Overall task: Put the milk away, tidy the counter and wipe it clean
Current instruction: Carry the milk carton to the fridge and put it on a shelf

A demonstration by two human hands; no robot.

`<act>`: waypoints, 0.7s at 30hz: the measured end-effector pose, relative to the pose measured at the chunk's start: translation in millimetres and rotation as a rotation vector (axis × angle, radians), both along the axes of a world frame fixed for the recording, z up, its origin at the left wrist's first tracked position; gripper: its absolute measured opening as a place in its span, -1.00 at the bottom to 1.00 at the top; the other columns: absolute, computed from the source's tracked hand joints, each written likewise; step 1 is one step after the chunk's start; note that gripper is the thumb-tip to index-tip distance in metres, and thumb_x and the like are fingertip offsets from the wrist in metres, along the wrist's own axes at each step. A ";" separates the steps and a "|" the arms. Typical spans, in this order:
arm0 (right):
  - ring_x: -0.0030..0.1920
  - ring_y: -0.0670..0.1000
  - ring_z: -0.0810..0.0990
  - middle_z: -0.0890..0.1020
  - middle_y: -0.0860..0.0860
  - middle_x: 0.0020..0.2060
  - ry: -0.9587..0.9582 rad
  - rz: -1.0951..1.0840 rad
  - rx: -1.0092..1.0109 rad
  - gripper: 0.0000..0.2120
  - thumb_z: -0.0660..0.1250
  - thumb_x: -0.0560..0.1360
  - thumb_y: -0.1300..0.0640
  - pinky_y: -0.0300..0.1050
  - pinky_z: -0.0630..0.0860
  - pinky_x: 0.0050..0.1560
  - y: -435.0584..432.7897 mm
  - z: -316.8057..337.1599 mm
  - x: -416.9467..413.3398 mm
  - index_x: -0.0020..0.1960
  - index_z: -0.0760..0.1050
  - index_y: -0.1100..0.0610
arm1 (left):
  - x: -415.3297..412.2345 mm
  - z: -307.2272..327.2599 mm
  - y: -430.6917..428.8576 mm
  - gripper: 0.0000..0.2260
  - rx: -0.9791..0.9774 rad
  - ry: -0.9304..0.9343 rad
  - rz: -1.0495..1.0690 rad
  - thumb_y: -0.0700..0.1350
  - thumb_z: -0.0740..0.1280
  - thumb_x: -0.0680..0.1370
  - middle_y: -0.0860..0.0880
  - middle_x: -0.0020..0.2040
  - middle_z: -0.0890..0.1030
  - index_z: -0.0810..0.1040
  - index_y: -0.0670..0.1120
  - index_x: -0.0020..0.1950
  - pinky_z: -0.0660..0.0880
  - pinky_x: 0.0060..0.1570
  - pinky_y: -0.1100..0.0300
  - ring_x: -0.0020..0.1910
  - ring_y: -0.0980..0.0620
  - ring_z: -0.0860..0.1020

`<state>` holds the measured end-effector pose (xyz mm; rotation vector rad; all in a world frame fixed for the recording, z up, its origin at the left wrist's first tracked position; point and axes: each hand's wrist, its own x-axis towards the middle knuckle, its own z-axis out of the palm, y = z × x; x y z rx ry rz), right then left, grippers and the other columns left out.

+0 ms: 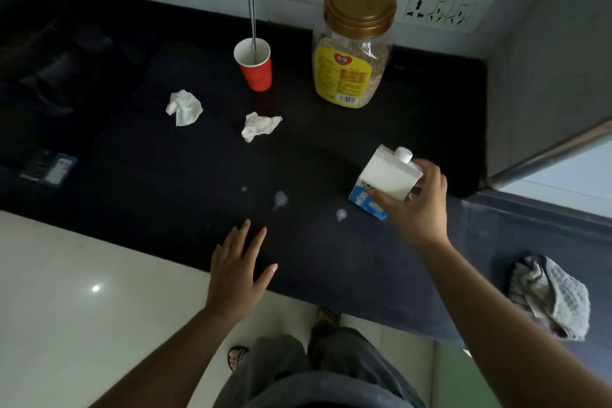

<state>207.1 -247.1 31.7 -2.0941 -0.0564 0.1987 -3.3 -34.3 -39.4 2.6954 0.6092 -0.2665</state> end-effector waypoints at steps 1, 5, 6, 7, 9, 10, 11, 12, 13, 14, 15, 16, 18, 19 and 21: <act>0.15 -0.08 0.41 0.34 -0.09 0.15 -0.004 0.008 0.005 -0.27 0.57 0.22 0.06 -0.15 0.50 0.07 -3.8 -0.9 -6.7 0.26 0.27 0.01 | 0.7 1.1 0.7 -0.39 0.002 0.008 -0.005 0.26 0.03 0.47 -0.10 0.53 0.15 0.19 0.05 0.47 0.15 0.39 -0.23 0.49 -0.16 0.12; 0.17 -0.07 0.47 0.43 -0.11 0.17 0.031 0.021 0.067 -0.24 0.57 0.19 0.05 0.03 0.54 0.13 -4.4 -2.4 -19.4 0.26 0.23 -0.10 | 2.6 2.7 0.8 -0.37 -0.006 0.023 -0.002 0.28 -0.02 0.46 -0.09 0.54 0.10 0.17 0.05 0.48 0.09 0.42 -0.20 0.51 -0.14 0.07; 0.18 -0.08 0.47 0.43 -0.13 0.18 0.031 0.021 0.080 -0.23 0.57 0.19 0.05 0.04 0.54 0.13 -2.9 -1.4 -18.8 0.27 0.23 -0.10 | 2.9 3.1 0.2 -0.37 -0.008 0.023 0.002 0.28 -0.02 0.46 -0.09 0.54 0.10 0.18 0.05 0.48 0.09 0.41 -0.20 0.51 -0.14 0.07; 0.18 -0.09 0.46 0.42 -0.13 0.18 0.023 0.025 0.081 -0.23 0.57 0.20 0.04 0.04 0.54 0.14 -1.4 -0.7 -17.8 0.27 0.23 -0.11 | 3.0 3.0 -0.1 -0.37 -0.010 0.022 0.002 0.28 -0.02 0.46 -0.09 0.54 0.11 0.19 0.04 0.48 0.10 0.41 -0.21 0.51 -0.15 0.08; 0.20 -0.10 0.46 0.43 -0.13 0.19 0.002 0.014 0.084 -0.28 0.56 0.22 0.01 0.04 0.54 0.14 0.3 0.5 -17.2 0.26 0.25 -0.14 | 2.3 1.4 0.0 -0.37 -0.006 0.029 -0.001 0.27 -0.01 0.46 -0.11 0.53 0.13 0.20 0.03 0.48 0.14 0.39 -0.22 0.50 -0.17 0.10; 0.20 -0.10 0.46 0.44 -0.11 0.20 -0.005 -0.002 0.105 -0.31 0.55 0.24 -0.02 0.03 0.55 0.13 0.4 2.2 -17.6 0.25 0.26 -0.15 | 2.2 0.5 0.3 -0.37 -0.003 0.032 0.000 0.27 -0.01 0.46 -0.11 0.53 0.13 0.20 0.03 0.48 0.15 0.39 -0.23 0.50 -0.17 0.10; 0.20 -0.10 0.47 0.45 -0.09 0.20 -0.006 -0.021 0.141 -0.33 0.53 0.26 -0.04 0.02 0.56 0.12 -0.3 5.2 -18.0 0.25 0.27 -0.15 | 2.2 0.5 0.5 -0.37 -0.001 0.032 0.001 0.27 -0.01 0.46 -0.11 0.53 0.13 0.20 0.03 0.48 0.16 0.39 -0.23 0.50 -0.17 0.10; 0.20 -0.10 0.48 0.45 -0.07 0.20 -0.004 -0.036 0.184 -0.36 0.52 0.28 -0.05 0.01 0.57 0.11 -1.3 9.7 -18.7 0.25 0.26 -0.14 | 2.5 1.3 0.5 -0.37 -0.001 0.031 0.001 0.27 -0.01 0.46 -0.12 0.53 0.13 0.20 0.03 0.47 0.17 0.38 -0.24 0.50 -0.18 0.10; 0.21 -0.09 0.48 0.45 -0.06 0.21 -0.003 -0.046 0.222 -0.38 0.50 0.30 -0.06 0.01 0.57 0.11 -2.7 14.4 -19.3 0.25 0.25 -0.13 | 2.9 2.5 0.5 -0.37 -0.001 0.031 -0.002 0.27 -0.01 0.46 -0.12 0.53 0.14 0.21 0.03 0.47 0.17 0.38 -0.24 0.49 -0.18 0.11; 0.22 -0.09 0.47 0.44 -0.04 0.21 -0.005 -0.049 0.245 -0.39 0.48 0.31 -0.06 0.02 0.57 0.11 -4.4 18.4 -20.6 0.24 0.24 -0.12 | 3.3 3.7 0.9 -0.37 0.000 0.036 -0.005 0.27 -0.01 0.46 -0.12 0.53 0.14 0.21 0.03 0.47 0.17 0.38 -0.23 0.49 -0.18 0.11; 0.23 -0.08 0.46 0.42 -0.02 0.22 -0.002 -0.044 0.255 -0.40 0.47 0.32 -0.07 0.03 0.56 0.12 -6.3 21.6 -23.0 0.24 0.22 -0.10 | 3.7 4.7 1.3 -0.36 0.000 0.044 -0.007 0.27 -0.02 0.45 -0.11 0.53 0.13 0.20 0.03 0.47 0.16 0.39 -0.22 0.49 -0.18 0.10; 0.24 -0.08 0.45 0.42 -0.01 0.23 0.010 -0.032 0.256 -0.39 0.46 0.31 -0.09 0.05 0.56 0.14 -7.9 24.8 -26.8 0.24 0.21 -0.08 | 4.0 5.5 1.3 -0.36 0.000 0.055 -0.008 0.28 -0.03 0.45 -0.11 0.53 0.12 0.20 0.03 0.48 0.15 0.40 -0.21 0.50 -0.17 0.09; 0.24 -0.06 0.46 0.42 -0.03 0.23 0.043 0.002 0.238 -0.32 0.44 0.26 -0.18 0.07 0.55 0.14 -9.1 31.6 -37.3 0.26 0.21 -0.08 | 3.9 6.0 0.7 -0.35 0.000 0.067 -0.008 0.29 -0.05 0.45 -0.11 0.54 0.11 0.19 0.03 0.48 0.13 0.40 -0.21 0.50 -0.17 0.09; 0.24 -0.06 0.46 0.42 -0.05 0.22 0.054 0.023 0.223 -0.29 0.44 0.24 -0.20 0.04 0.56 0.12 -8.9 34.6 -43.9 0.28 0.20 -0.09 | 3.3 6.3 0.1 -0.36 0.000 0.065 -0.009 0.29 -0.05 0.46 -0.11 0.53 0.13 0.19 0.03 0.48 0.13 0.39 -0.21 0.50 -0.17 0.10; 0.23 -0.06 0.47 0.43 -0.09 0.20 0.059 0.062 0.194 -0.32 0.43 0.26 -0.15 -0.13 0.58 0.02 -5.9 40.4 -57.7 0.27 0.19 -0.09 | 1.8 6.6 0.4 -0.37 -0.013 0.061 -0.009 0.28 -0.03 0.45 -0.13 0.52 0.18 0.23 0.02 0.46 0.17 0.37 -0.23 0.48 -0.19 0.14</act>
